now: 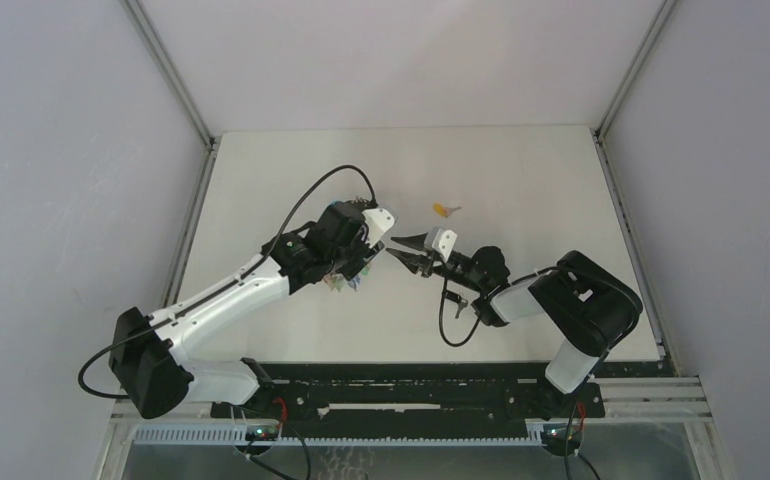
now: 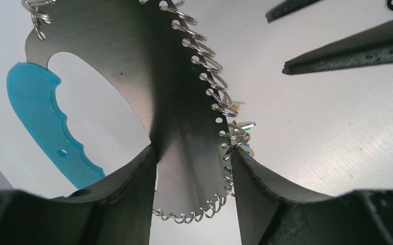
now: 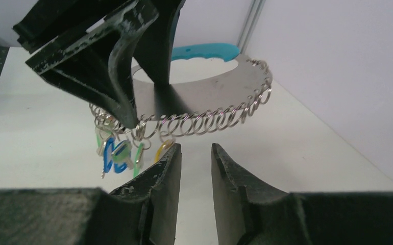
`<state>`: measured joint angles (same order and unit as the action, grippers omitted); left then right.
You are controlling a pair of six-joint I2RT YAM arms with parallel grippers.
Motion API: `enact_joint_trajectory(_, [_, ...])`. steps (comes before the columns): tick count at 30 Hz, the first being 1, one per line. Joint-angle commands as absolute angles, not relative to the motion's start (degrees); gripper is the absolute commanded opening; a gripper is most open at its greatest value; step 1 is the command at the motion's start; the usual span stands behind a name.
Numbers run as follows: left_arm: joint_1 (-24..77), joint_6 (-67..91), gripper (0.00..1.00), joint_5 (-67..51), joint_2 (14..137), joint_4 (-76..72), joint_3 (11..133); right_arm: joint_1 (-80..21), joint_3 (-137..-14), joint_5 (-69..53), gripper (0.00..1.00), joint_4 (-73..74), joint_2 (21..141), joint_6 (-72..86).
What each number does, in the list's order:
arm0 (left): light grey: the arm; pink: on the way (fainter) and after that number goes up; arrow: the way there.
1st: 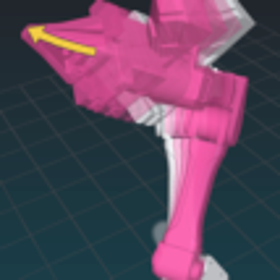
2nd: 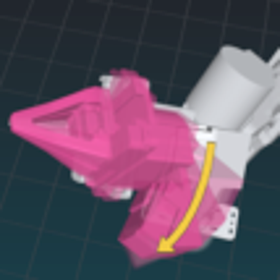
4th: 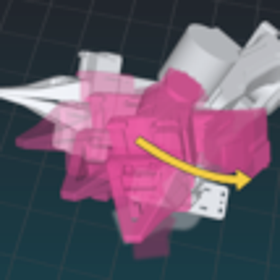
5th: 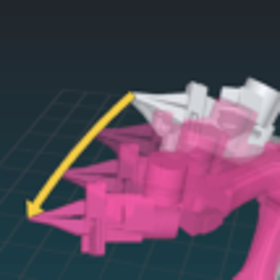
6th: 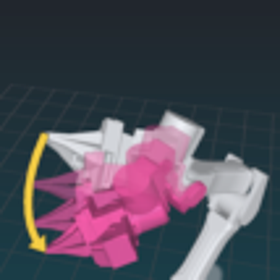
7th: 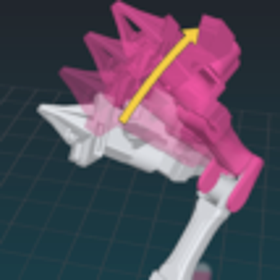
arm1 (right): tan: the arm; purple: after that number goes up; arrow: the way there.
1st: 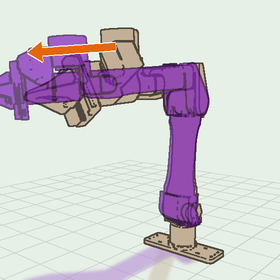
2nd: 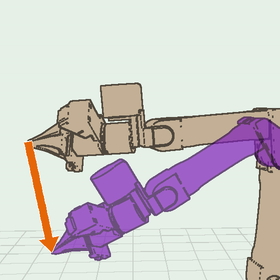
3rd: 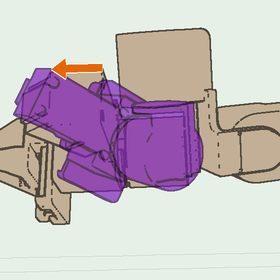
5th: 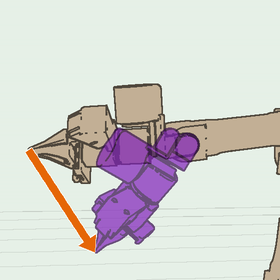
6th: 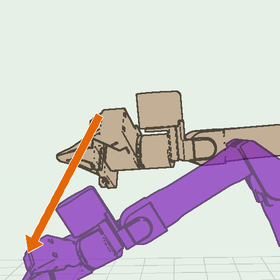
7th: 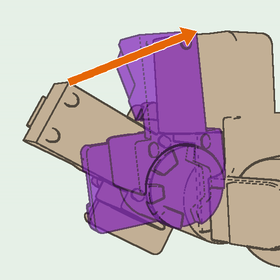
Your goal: Put the keys on the keyring
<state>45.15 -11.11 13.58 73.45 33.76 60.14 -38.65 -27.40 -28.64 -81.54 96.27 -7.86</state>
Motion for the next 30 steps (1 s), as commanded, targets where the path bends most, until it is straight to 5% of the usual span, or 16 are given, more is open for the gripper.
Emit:
enact_joint_trajectory(1, [45.61, -9.34, 0.10, 14.31, 71.50, 31.01, 65.25, -40.51, -26.46, -25.02, 0.28, -84.75, 97.04, -10.49])
enact_joint_trajectory(30, [46.67, -7.76, 0.10, 10.15, 71.02, 31.43, 65.63, -45.17, -29.24, -17.03, 0.21, -85.87, 99.56, -13.81])
